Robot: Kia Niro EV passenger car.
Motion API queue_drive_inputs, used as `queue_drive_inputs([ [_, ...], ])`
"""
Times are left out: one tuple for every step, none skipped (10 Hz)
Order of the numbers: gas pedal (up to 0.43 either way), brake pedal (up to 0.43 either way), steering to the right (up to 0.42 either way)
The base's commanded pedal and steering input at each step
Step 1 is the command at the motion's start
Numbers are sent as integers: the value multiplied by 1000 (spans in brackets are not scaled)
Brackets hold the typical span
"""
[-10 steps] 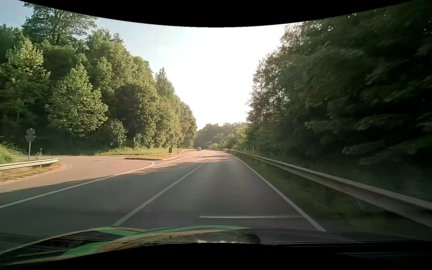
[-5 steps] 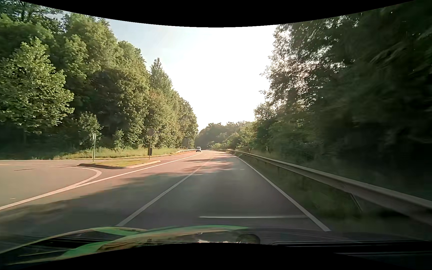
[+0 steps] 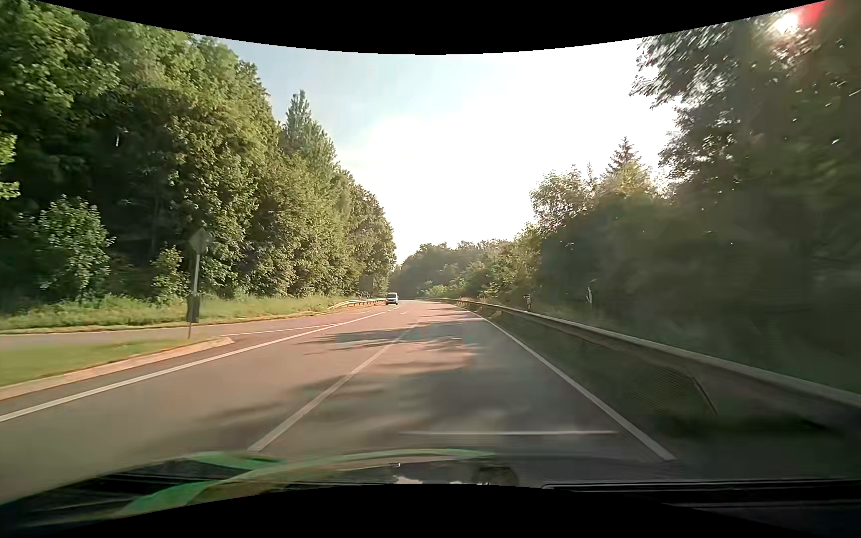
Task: Follow the waypoints while adhering to traffic rules and regulations
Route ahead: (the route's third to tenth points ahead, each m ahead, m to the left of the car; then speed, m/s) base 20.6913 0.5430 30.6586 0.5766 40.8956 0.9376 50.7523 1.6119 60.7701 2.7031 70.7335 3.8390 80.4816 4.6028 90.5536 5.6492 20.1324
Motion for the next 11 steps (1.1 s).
queue_drive_inputs([
  [209, 0, -7],
  [209, 0, -7],
  [209, 0, -7],
  [209, 0, -7],
  [209, 0, -6],
  [209, 0, -7],
  [209, 0, -7],
  [209, 0, -6],
  [209, 0, -7],
  [209, 0, -7],
  [209, 0, -7],
])
